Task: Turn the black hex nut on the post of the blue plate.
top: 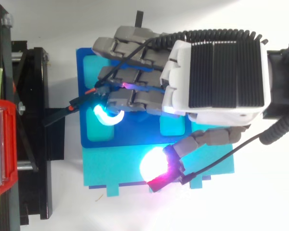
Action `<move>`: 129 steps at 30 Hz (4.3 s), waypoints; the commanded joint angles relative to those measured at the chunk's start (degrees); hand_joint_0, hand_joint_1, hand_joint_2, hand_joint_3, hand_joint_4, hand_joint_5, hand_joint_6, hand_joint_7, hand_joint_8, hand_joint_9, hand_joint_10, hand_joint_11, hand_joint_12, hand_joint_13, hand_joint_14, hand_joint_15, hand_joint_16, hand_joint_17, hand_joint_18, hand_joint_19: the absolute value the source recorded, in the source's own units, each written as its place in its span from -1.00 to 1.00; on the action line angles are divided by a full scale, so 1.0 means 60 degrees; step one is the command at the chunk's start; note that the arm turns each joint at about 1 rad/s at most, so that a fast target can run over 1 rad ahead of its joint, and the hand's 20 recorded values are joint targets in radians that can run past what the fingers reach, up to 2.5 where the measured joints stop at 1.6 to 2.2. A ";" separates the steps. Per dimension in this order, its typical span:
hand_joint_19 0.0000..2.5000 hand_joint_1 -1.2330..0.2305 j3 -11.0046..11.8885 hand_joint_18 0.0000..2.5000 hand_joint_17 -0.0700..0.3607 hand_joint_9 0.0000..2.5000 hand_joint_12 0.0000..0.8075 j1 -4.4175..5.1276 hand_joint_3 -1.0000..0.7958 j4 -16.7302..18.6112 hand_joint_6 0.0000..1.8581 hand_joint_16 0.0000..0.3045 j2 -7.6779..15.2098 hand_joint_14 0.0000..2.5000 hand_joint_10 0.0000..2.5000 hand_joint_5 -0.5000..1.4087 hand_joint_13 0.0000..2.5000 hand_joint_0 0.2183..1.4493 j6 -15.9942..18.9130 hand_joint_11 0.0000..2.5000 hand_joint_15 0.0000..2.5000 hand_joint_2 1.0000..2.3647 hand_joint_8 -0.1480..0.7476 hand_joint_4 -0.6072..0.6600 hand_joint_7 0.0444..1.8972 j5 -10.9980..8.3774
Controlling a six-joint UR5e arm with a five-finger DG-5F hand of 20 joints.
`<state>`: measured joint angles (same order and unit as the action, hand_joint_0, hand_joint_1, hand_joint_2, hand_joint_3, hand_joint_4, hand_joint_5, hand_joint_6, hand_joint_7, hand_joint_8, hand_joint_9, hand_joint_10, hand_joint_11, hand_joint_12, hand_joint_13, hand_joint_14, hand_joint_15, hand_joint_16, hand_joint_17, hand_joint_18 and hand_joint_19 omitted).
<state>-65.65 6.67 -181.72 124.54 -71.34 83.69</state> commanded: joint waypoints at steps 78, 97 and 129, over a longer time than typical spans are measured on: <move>-1.00 0.07 0.0659 -1.00 -0.14 -0.70 -0.08 -0.0014 -0.44 -0.0255 -0.46 -0.66 0.0337 -1.00 -1.00 -0.68 -0.98 -0.58 -0.0326 -1.00 -1.00 -1.00 -0.07 0.28 -0.21 0.0349; -1.00 0.08 0.0659 -1.00 -0.14 -0.70 -0.09 -0.0336 -0.44 -0.0534 -0.46 -0.66 0.0337 -1.00 -1.00 -0.68 -0.98 -0.58 -0.0326 -1.00 -1.00 -1.00 -0.07 0.28 -0.21 0.0642; -1.00 0.07 0.0674 -1.00 -0.14 -0.70 -0.09 -0.1171 -0.44 -0.0109 -0.46 -0.66 0.0337 -1.00 -1.00 -0.68 -0.98 -0.58 -0.0766 -1.00 -1.00 -1.00 -0.07 0.27 -0.21 0.1638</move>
<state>-61.64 -0.77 -182.79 126.56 -75.99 93.90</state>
